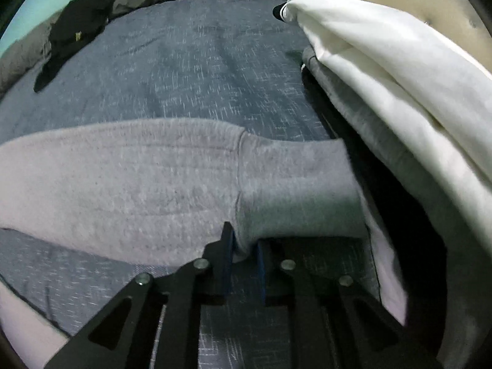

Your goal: Fold clothes

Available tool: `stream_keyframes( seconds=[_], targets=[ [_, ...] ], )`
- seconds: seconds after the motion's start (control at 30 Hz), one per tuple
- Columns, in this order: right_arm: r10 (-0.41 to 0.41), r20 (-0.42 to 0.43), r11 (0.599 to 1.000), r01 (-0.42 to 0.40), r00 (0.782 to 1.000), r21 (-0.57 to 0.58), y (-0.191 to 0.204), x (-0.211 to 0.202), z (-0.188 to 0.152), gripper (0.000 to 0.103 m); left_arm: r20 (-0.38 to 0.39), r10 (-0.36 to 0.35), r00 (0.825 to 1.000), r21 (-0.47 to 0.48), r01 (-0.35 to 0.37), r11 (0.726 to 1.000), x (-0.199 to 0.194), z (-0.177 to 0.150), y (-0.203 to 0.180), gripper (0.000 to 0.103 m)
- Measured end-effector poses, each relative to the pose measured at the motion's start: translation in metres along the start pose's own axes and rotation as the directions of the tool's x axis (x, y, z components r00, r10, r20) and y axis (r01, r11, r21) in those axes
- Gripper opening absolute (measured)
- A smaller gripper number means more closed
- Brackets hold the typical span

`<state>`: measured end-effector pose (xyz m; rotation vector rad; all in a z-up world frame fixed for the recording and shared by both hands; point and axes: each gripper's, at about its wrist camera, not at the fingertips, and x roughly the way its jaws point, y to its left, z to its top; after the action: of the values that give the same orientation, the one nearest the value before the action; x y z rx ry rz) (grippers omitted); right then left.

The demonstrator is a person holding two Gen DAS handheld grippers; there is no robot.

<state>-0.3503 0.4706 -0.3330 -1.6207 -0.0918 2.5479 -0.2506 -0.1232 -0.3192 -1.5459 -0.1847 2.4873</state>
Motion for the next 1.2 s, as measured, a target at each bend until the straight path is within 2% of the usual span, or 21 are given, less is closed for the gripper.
stream_keyframes(
  seconds=[0.07,0.13,0.3,0.4,0.53,0.67,0.77,0.83,0.93,1.0,1.1,1.2],
  targets=[
    [-0.035,0.035,0.999,0.036,0.999,-0.037,0.002,-0.007,0.000,0.027,-0.001,0.012,1.000,-0.012,-0.012,1.000,0.001,0.001,0.006,0.039],
    [-0.036,0.068,0.998,0.038,0.997,-0.041,0.001,-0.015,0.000,0.032,0.001,0.026,1.000,-0.016,-0.026,1.000,0.003,0.004,0.010,0.039],
    [0.079,0.121,0.997,-0.082,0.990,0.015,-0.007,-0.039,-0.003,0.033,0.028,0.091,0.995,0.015,-0.091,0.996,0.009,0.011,0.006,0.039],
    [0.118,0.139,0.992,-0.124,0.983,0.034,-0.006,-0.046,-0.007,0.034,0.049,0.153,0.987,0.062,-0.155,0.986,0.011,0.019,0.002,0.039],
    [0.174,0.152,0.983,-0.181,0.973,0.033,0.002,-0.051,-0.016,0.035,0.052,0.201,0.978,0.119,-0.206,0.971,0.020,0.028,-0.002,0.039],
    [0.213,0.140,0.976,-0.218,0.967,0.019,0.014,-0.048,-0.020,0.035,0.029,0.210,0.977,0.155,-0.212,0.965,0.028,0.029,-0.003,0.039],
    [0.247,0.128,0.967,-0.254,0.961,0.035,0.013,-0.044,-0.025,0.035,0.013,0.210,0.978,0.172,-0.209,0.963,0.034,0.026,0.000,0.032],
    [0.262,0.113,0.959,-0.272,0.958,0.077,0.010,-0.035,-0.024,0.039,0.004,0.219,0.976,0.194,-0.215,0.957,0.036,0.024,0.001,0.016],
    [0.313,0.090,0.935,-0.323,0.945,0.148,0.003,-0.025,-0.029,0.040,0.004,0.207,0.978,0.213,-0.203,0.956,0.035,0.022,0.001,0.007],
    [0.332,0.077,0.921,-0.341,0.940,0.189,0.001,-0.017,-0.031,0.041,0.006,0.200,0.980,0.214,-0.196,0.957,0.034,0.022,0.002,0.006],
    [0.359,0.052,0.904,-0.361,0.932,0.228,0.002,-0.007,-0.032,0.050,0.004,0.196,0.981,0.224,-0.192,0.956,0.032,0.023,0.002,0.004],
    [0.355,0.067,0.898,-0.360,0.933,0.252,0.006,0.000,-0.026,0.051,0.009,0.196,0.980,0.239,-0.193,0.952,0.031,0.025,0.002,0.004]
  ],
)
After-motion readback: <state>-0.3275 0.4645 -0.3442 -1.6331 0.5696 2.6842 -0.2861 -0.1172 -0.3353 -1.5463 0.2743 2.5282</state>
